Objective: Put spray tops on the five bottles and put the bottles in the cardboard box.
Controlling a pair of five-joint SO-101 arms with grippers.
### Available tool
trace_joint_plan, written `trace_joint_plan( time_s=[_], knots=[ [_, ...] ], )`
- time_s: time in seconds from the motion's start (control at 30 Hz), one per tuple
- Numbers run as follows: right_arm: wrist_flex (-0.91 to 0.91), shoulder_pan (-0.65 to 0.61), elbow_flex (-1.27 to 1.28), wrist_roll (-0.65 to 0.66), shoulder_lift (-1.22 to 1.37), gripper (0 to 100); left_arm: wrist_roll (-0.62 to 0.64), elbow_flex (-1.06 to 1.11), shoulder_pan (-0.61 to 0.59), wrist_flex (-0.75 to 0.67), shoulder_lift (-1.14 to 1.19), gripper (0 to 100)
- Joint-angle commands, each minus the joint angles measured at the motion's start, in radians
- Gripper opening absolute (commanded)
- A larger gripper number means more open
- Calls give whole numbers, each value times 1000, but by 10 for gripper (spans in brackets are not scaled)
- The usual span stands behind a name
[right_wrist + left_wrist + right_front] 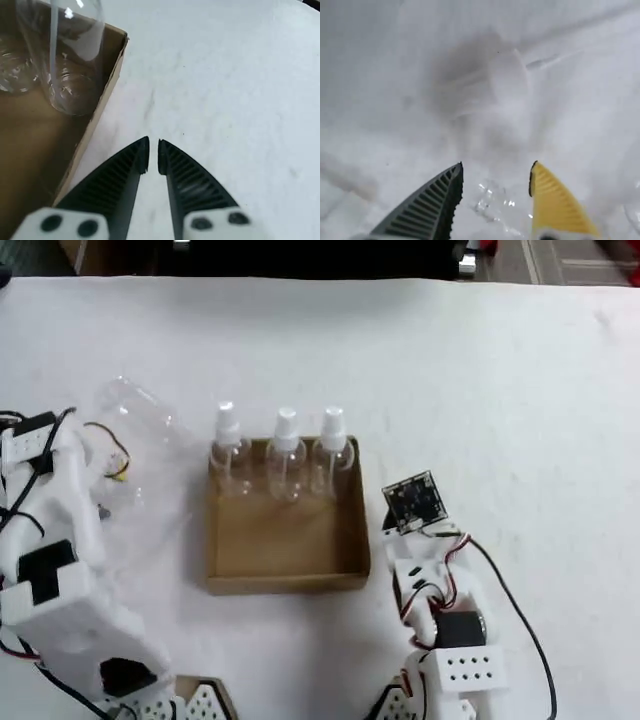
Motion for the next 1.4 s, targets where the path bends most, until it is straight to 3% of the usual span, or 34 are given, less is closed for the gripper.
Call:
trace_joint_plan(
  time_s=[0.0, 0.27, 0.57, 0.7, 0.83, 0.93, 1.13, 1.37],
  knots=[
    [-18, -7, -8, 14, -10, 15, 12, -75, 15, -21, 19, 206],
    [-18, -4, -8, 14, -10, 15, -18, -106, 28, -21, 18, 207],
    [-19, -4, -6, 14, -10, 15, -715, -744, -176, 373, 21, 207],
    [-21, -4, -6, 14, -10, 15, -1043, -1019, -45, 450, 28, 207],
    [-22, -1, -6, 14, -10, 15, -1287, -1108, 150, 434, 30, 207],
    [-22, 1, -6, 14, -10, 15, -1217, -1094, 220, 322, 42, 207],
    [-22, 1, -6, 15, -10, 15, -884, -984, 226, -14, 220, 207],
    [-28, 2, 0, 15, -10, 15, -862, -965, 206, -316, 484, 207]
  ],
)
